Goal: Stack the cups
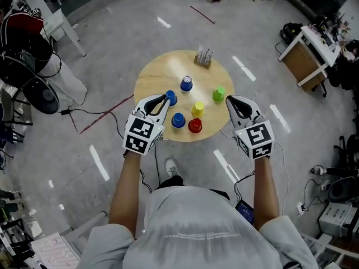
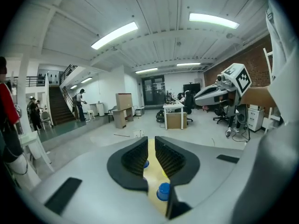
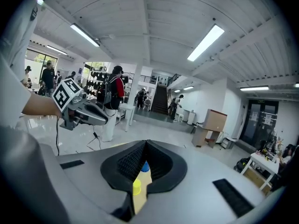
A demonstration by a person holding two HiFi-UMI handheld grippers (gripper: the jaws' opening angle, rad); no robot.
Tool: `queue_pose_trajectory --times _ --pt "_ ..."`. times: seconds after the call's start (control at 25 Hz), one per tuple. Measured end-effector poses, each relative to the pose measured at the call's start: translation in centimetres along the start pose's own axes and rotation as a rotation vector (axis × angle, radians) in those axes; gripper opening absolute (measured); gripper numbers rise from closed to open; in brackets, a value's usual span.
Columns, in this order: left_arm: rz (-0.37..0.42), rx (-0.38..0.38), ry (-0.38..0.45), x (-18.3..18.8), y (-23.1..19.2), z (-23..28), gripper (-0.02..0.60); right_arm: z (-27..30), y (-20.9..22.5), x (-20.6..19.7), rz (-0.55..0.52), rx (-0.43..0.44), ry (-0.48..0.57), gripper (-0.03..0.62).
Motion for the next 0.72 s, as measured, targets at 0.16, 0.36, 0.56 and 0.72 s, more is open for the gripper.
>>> queue_pose_trajectory --times 0.16,0.36,0.56,0.72 --pt "0.002 -0.061 -0.055 -2.0 -0.9 2.8 0.109 2.6 0.4 -1.4 0.032 0.009 -0.057 0.028" --pt "0.006 -0.185 -0.145 -4.2 2.2 6.8 0.146 3.8 2.6 -5.2 0.042 0.039 -0.119 0.028" --pt "-0.037 -0.285 -0.255 -7.0 6.2 9.7 0.17 5.7 3.6 -8.1 0.076 0.123 -0.132 0.028" --pt "-0.076 -0.321 -0.365 -10.3 9.8 12.2 0.189 6.8 4.3 -10.1 0.078 0.18 -0.157 0.028"
Point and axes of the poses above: the fingertips, and each gripper's own axes: z forward along the fingers, y to its right, x out of its top, the point moved 7 cm from there along -z, backward along the fingers
